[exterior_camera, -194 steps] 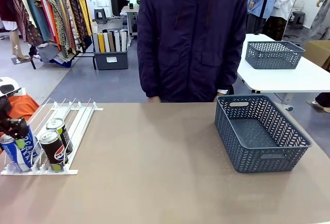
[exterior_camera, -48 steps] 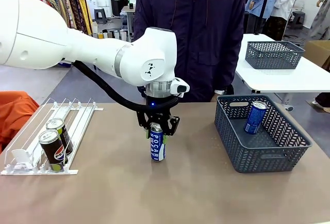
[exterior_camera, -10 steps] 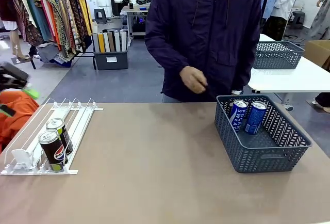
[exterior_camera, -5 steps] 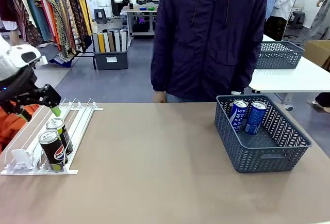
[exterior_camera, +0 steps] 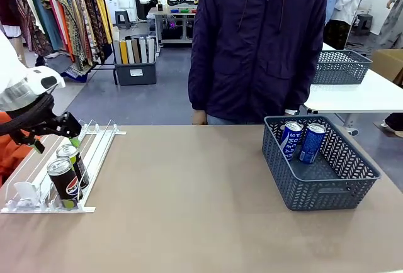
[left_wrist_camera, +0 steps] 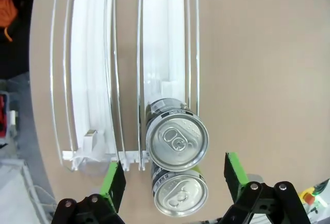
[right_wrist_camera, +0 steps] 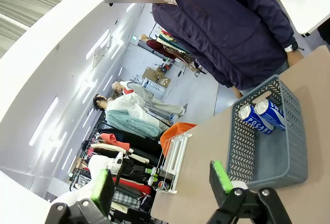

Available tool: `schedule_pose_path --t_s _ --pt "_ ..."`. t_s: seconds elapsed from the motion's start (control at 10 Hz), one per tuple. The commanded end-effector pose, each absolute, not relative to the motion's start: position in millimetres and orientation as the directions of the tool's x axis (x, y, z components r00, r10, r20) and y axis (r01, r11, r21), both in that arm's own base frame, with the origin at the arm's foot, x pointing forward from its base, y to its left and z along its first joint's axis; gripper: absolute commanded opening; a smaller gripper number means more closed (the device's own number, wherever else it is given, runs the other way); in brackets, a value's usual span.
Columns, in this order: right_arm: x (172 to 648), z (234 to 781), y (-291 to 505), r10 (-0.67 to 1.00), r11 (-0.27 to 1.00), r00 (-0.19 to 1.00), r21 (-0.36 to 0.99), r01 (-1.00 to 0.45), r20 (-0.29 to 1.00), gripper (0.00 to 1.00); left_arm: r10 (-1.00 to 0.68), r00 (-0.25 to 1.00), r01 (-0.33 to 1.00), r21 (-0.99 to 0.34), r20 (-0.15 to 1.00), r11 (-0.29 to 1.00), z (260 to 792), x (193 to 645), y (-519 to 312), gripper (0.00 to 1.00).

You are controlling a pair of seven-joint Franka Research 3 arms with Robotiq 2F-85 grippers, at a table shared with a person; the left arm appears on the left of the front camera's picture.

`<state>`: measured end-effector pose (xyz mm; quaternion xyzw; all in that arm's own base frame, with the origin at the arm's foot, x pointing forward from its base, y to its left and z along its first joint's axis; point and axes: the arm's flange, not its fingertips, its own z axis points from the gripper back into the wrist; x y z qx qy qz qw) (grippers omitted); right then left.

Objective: Retrieve and store the cans from the dispenser.
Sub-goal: Pick up one can from the Automatic Can Dispenser and place it in the middle of the table.

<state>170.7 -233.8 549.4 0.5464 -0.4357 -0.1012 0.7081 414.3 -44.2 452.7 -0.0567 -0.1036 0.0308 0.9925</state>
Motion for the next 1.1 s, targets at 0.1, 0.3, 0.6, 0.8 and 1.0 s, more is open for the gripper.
schedule_pose_path --t_s 0.1,0.3,0.6,0.8,1.0 --pt "175 553 -233 -0.623 0.381 0.577 0.849 -0.366 0.528 1.0 0.088 0.989 -0.08 -0.072 0.118 0.994 436 415 -52 1.0" --pt "175 553 -233 -0.623 0.381 0.577 0.849 -0.366 0.528 1.0 0.078 0.994 -0.073 -0.07 0.071 0.995 428 416 -56 1.0" --pt "175 553 -233 -0.623 0.381 0.577 0.849 -0.366 0.528 1.0 0.046 0.999 -0.045 -0.046 0.02 0.998 419 415 -61 1.0" --pt "175 553 -233 -0.623 0.381 0.577 0.849 -0.366 0.528 1.0 0.058 0.998 -0.058 -0.028 0.015 0.998 418 416 -62 1.0" --pt "175 553 -233 -0.623 0.381 0.577 0.849 -0.366 0.528 1.0 0.047 0.999 -0.047 -0.008 -0.022 0.999 417 415 -63 1.0"
